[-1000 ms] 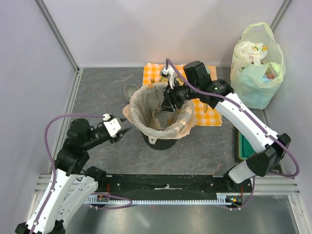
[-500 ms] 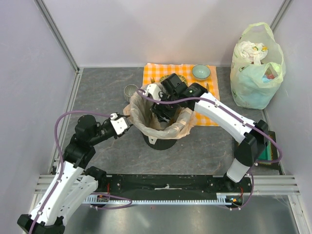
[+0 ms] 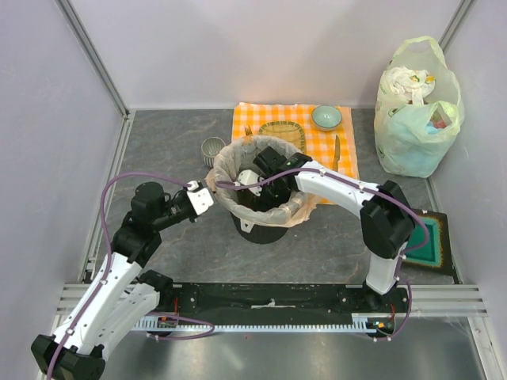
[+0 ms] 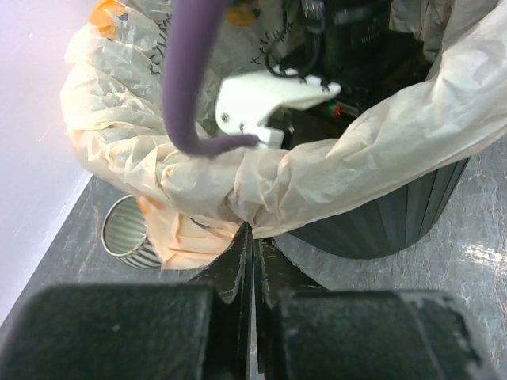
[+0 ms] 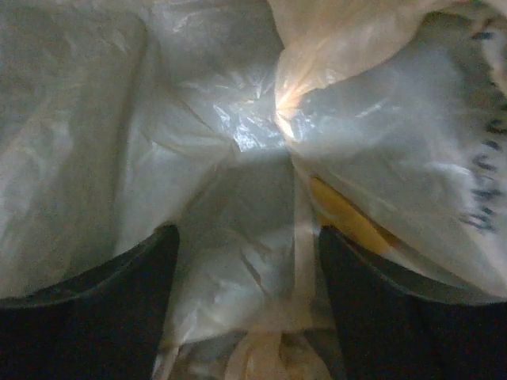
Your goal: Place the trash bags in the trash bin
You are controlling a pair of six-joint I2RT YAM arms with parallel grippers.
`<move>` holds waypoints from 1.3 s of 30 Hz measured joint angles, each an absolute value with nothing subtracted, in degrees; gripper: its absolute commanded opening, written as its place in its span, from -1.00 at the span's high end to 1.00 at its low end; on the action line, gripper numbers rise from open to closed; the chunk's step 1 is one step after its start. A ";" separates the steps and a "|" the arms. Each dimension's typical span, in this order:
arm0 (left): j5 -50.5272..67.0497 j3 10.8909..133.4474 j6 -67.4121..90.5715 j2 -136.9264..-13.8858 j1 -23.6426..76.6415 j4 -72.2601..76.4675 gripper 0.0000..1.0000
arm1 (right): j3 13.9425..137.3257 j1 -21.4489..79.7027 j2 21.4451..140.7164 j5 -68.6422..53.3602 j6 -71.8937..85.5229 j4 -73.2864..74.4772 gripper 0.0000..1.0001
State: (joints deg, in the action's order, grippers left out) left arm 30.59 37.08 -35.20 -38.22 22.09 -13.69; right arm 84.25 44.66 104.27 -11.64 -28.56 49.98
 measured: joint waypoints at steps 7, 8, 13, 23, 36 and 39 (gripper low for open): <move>30.61 36.29 -35.20 -38.22 22.09 -13.13 0.97 | 83.07 44.75 108.49 -11.68 -28.93 47.35 -0.96; 30.63 36.21 -35.22 -38.22 22.09 -13.08 0.97 | 83.02 44.75 108.75 -11.92 -28.93 47.03 -0.96; 30.63 36.14 -35.22 -38.22 22.09 -12.99 0.97 | 82.72 44.77 109.73 -13.19 -28.93 45.41 -0.96; 30.74 35.05 -35.22 -37.58 22.09 -11.53 0.97 | 79.42 44.51 109.65 -14.33 -30.11 42.89 -0.96; 31.29 34.52 -35.27 -37.34 22.09 -11.35 0.97 | 80.90 44.29 113.03 -16.03 -31.53 43.20 -0.96; 31.57 34.26 -35.29 -37.34 22.09 -11.03 0.97 | 80.95 44.10 113.01 -17.82 -31.40 43.79 -0.96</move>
State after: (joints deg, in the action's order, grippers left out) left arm 31.57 34.26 -35.29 -37.34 22.09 -11.03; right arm 80.95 44.10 113.01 -17.82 -31.40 43.79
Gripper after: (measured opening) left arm 0.023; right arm 0.982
